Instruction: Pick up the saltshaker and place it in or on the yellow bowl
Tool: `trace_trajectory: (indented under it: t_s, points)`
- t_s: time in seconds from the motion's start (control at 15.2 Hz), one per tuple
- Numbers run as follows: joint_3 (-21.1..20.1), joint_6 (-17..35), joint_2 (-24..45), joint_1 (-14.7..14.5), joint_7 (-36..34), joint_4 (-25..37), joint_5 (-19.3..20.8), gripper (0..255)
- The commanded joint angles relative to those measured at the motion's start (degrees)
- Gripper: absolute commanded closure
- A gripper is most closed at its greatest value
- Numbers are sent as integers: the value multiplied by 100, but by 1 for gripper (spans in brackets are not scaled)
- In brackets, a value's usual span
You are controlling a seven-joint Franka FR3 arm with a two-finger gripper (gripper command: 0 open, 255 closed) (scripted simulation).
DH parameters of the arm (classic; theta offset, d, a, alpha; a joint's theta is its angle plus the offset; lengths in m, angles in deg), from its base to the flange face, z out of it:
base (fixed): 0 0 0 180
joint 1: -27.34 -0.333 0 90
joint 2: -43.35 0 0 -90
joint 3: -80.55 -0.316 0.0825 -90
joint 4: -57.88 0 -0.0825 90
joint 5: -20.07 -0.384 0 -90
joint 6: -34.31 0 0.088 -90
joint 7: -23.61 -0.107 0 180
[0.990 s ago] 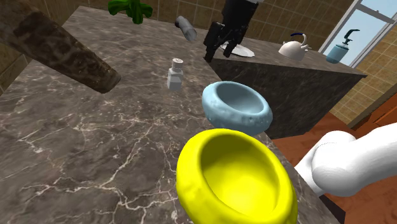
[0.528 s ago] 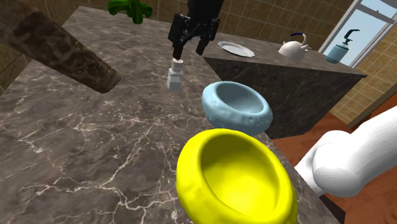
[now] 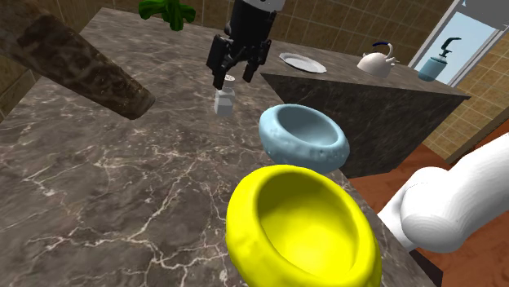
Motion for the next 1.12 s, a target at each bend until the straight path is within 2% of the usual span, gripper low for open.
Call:
trace_trajectory:
  t_s: [0.0,0.46,0.53,1.06]
  points:
    - [-3,116,19,1,-1,-96,6,0]
    - [-3,115,21,1,-2,-94,7,0]
    - [-3,115,21,1,-2,-94,7,255]
    - [-3,115,19,1,-1,-95,6,255]
